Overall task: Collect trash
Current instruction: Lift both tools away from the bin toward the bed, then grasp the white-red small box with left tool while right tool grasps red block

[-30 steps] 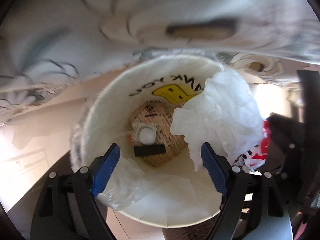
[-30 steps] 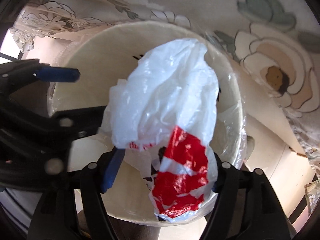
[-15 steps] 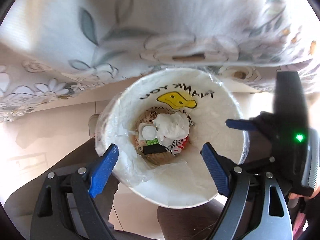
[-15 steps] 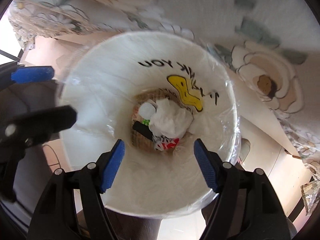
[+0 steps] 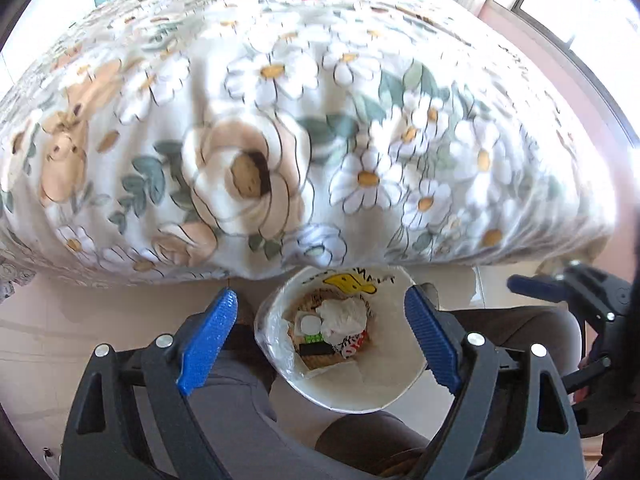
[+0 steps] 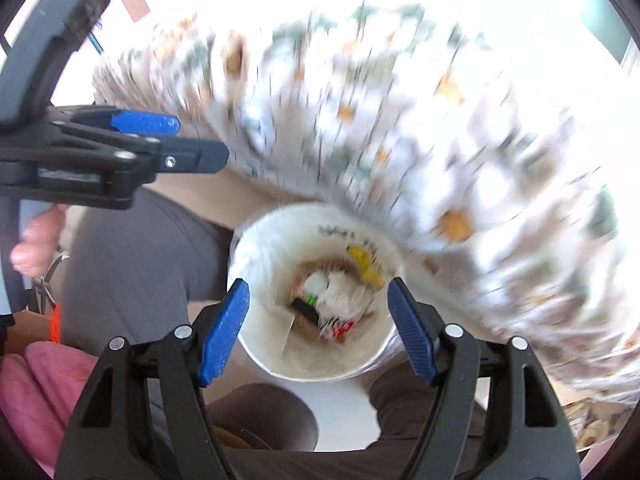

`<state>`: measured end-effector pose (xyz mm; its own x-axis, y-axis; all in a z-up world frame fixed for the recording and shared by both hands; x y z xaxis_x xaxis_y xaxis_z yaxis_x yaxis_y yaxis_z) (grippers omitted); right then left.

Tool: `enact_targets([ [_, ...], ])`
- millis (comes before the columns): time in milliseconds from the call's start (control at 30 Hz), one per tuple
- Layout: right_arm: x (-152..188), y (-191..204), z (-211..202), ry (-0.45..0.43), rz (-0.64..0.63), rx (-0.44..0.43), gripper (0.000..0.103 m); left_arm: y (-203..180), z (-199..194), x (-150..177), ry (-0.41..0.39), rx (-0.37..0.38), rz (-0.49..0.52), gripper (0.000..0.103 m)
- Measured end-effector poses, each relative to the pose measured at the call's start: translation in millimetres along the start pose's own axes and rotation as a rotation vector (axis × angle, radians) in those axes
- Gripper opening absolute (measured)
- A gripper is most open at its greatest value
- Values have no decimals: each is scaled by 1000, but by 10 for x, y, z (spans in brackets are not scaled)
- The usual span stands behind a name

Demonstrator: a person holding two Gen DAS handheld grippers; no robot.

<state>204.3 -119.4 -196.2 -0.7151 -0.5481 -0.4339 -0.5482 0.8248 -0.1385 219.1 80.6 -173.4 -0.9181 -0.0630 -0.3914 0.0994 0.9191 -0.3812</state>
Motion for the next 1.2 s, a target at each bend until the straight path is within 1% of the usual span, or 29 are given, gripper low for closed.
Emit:
enact_targets([
  [67,-163,-133,-267,-47,10,19,71,-87,-165,-173,-19,-26,15,88],
  [200,-494,-388,-695,-112,35,61,73,-196,-484,-555,-73,-69,68,88],
  [333,-893,-620,-949,-157,58,113,74,-248,-661,-924,-116,-108,128,90],
  [433,-1225,-796,-1010,-177,89,159,76,-233,-744,-1204,-138,-121,164,91],
  [533,-1579,-984,-926,-171,131,179,78,-162,-769,-1465,-146,-119,176,92],
  [667,-2018,-1161,-748,-164,185,154,78,-27,-700,-1813,-146,-130,187,92],
  [767,-2321,-1222,-560,-163,203,151,78,118,-588,-2083,-142,-141,184,92],
  [867,-2596,-1253,-352,-162,209,140,78,269,-464,-2329,-144,-158,181,92],
  [1000,-2926,-1234,-40,-168,196,123,78,449,-274,-2642,-155,-142,192,92],
  [1133,-3243,-1182,351,-177,176,110,78,621,-20,-2916,-169,-99,224,92],
  [1200,-3398,-1162,576,-180,162,113,78,704,118,-3036,-181,-107,252,92],
])
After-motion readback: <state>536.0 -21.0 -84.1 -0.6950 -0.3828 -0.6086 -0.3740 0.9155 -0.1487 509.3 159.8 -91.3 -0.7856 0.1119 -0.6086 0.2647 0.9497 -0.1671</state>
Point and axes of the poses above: each gripper's, at about its wrist camera, not at the fingertips, and z roughly the way its jaws point, y to its left, x to its underside, the point moved 1 cm from there along z, roughly the way its jaws point, and after that the axes turned 15 degrees about x, right-handed, at the moved point
